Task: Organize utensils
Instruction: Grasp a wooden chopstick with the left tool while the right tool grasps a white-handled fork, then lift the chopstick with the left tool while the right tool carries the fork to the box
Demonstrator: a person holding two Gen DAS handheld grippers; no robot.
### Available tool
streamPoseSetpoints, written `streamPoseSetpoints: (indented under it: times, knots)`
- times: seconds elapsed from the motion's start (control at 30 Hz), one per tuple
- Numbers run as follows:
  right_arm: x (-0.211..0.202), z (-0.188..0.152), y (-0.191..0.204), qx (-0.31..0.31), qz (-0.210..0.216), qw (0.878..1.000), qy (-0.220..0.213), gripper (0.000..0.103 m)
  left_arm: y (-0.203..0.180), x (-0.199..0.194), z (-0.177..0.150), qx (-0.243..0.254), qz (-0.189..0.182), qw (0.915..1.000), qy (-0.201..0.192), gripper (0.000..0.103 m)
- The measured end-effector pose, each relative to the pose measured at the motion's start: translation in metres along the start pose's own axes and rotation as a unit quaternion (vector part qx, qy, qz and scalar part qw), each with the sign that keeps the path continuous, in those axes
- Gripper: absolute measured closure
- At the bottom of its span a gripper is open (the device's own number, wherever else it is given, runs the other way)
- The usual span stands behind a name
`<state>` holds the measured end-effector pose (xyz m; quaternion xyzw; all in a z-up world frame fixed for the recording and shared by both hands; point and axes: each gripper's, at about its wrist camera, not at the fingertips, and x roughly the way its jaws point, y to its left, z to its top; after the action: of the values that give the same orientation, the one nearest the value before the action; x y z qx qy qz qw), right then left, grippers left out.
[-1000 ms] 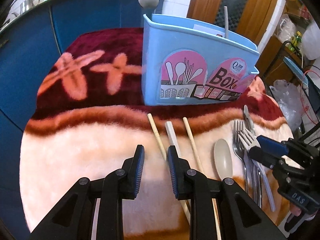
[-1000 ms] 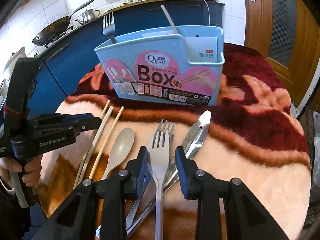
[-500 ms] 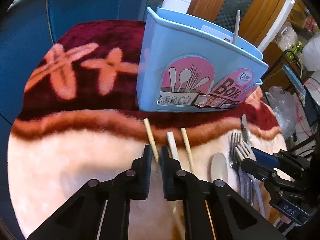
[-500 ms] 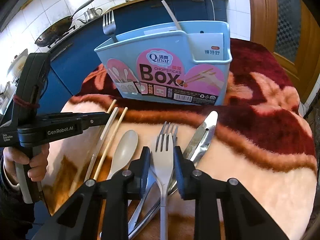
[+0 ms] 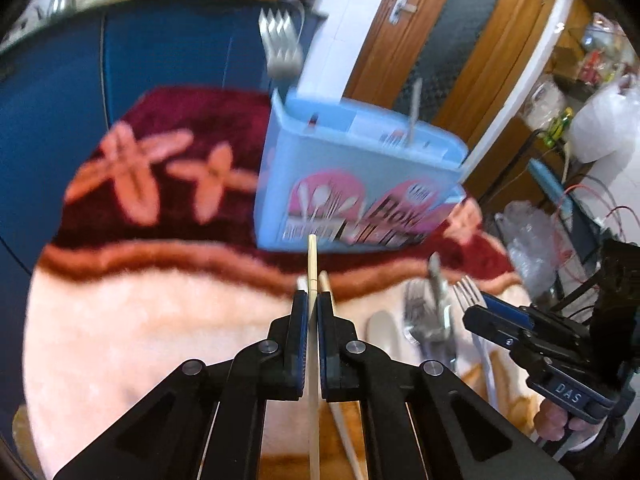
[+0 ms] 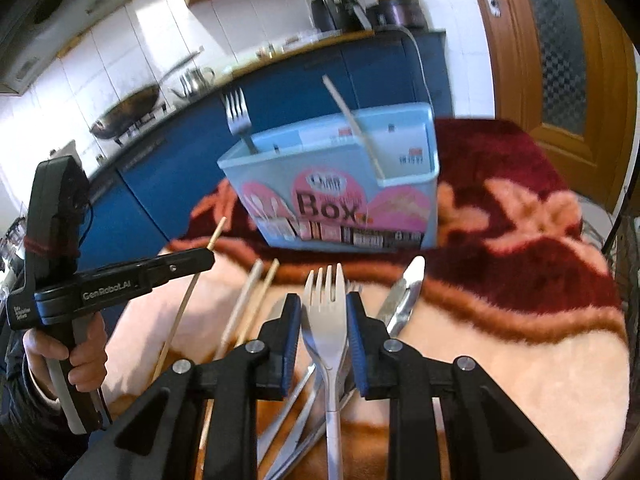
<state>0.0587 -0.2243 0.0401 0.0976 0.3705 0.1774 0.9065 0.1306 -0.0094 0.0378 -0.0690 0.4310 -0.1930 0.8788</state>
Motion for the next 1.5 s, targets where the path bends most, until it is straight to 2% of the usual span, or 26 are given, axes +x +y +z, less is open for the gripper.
streamPoseSetpoints:
  times: [0.07,0.1,0.13,0.3,0.53,0.7,0.93,1.3,1.37,1.5]
  knots:
    - [-0.009,0.001,0.003,-0.001,0.004,1.0,-0.025,0.08,-0.005,-0.015,0.002,0.011,0.005,0.9994,-0.032,0.099]
    - [-0.011,0.002,0.005,-0.003,0.005,0.999,-0.032,0.095,-0.008,-0.019,0.003,0.014,0.006,0.9989,-0.044,0.099]
    - [-0.016,0.003,0.006,-0.002,0.006,0.999,-0.043,0.097,-0.01,-0.025,0.004,0.017,0.008,0.9981,-0.059,0.099]
    - [-0.027,0.01,0.007,0.003,0.0,0.997,-0.072,0.099,-0.019,-0.048,0.013,0.021,0.01,0.9925,-0.12,0.099]
    - [-0.039,0.016,0.007,0.005,0.006,0.995,-0.097,0.099,-0.026,-0.061,0.026,0.011,-0.001,0.9878,-0.155,0.099]
    - [-0.048,0.028,0.007,0.002,0.004,0.992,-0.128,0.099,-0.029,-0.066,0.04,0.004,0.001,0.9808,-0.195,0.099]
    - [-0.054,0.054,0.003,0.003,0.005,0.985,-0.171,0.099,-0.033,-0.065,0.068,0.005,0.012,0.9682,-0.25,0.099]
    - [-0.045,0.1,-0.008,0.005,0.005,0.977,-0.215,0.099,-0.026,-0.052,0.114,-0.024,0.044,0.9432,-0.329,0.099]
    - [-0.042,0.107,-0.01,0.008,0.002,0.975,-0.222,0.099,-0.023,-0.048,0.119,-0.033,0.046,0.9377,-0.343,0.099]
    - [-0.037,0.118,-0.017,0.014,0.0,0.972,-0.236,0.099,-0.022,-0.042,0.123,-0.038,0.068,0.9211,-0.381,0.099]
